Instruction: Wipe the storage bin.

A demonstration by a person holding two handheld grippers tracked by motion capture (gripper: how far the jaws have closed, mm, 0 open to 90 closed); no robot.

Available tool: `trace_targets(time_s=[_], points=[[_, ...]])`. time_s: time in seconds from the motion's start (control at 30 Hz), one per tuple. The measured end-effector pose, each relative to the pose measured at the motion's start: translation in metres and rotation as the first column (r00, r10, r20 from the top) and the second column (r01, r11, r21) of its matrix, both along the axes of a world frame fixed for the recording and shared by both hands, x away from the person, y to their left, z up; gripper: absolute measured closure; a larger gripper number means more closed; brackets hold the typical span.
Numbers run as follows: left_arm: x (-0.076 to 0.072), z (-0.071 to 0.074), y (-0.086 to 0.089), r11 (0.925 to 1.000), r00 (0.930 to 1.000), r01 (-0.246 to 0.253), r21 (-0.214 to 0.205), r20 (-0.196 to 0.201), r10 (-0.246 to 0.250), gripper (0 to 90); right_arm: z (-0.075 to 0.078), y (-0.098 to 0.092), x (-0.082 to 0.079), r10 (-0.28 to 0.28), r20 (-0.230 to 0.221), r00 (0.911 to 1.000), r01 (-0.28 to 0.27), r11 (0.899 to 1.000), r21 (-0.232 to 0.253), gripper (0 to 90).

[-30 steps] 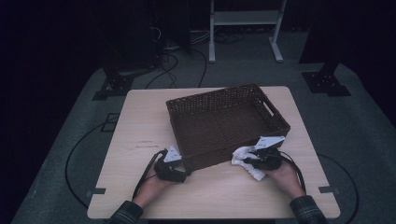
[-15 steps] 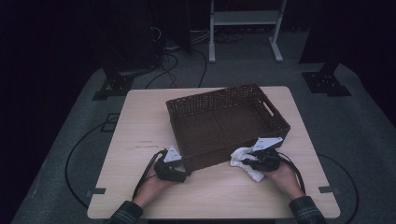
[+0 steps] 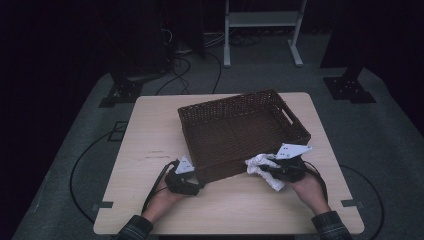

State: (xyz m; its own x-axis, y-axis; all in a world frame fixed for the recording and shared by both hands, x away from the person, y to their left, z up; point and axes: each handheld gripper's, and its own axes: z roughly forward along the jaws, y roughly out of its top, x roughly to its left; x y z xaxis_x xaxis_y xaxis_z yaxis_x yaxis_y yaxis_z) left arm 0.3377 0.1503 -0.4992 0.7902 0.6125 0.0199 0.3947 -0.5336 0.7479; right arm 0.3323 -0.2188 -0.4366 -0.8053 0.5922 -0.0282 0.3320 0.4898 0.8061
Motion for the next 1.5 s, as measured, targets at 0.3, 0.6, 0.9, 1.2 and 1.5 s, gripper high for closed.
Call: trace_targets(time_s=[0.3,0.6,0.9,1.2,1.5], points=[[0.0,0.0,0.0,1.0,1.0,0.003,0.004,0.0,-0.003,22.3,0.021,0.002,-0.006,0.021,0.057,0.9982,-0.024,0.999,0.046,73.1],[0.0,0.0,0.0,1.0,1.0,0.003,0.004,0.0,-0.003,22.3,0.026,-0.002,-0.001,0.042,0.017,0.999,-0.044,0.99,0.136,73.5],[0.0,0.0,0.0,1.0,1.0,0.003,0.004,-0.001,-0.003,22.3,0.032,0.011,0.004,0.08,0.032,0.9963,-0.083,0.989,0.122,73.2],[0.0,0.0,0.0,1.0,1.0,0.003,0.004,0.0,-0.003,22.3,0.021,0.014,0.005,0.087,0.003,0.9962,-0.087,0.99,0.114,73.6],[0.0,0.0,0.0,1.0,1.0,0.001,-0.001,0.0,-0.001,22.3,0.005,0.017,0.008,0.094,-0.041,0.9947,-0.09,0.992,0.085,73.6]])
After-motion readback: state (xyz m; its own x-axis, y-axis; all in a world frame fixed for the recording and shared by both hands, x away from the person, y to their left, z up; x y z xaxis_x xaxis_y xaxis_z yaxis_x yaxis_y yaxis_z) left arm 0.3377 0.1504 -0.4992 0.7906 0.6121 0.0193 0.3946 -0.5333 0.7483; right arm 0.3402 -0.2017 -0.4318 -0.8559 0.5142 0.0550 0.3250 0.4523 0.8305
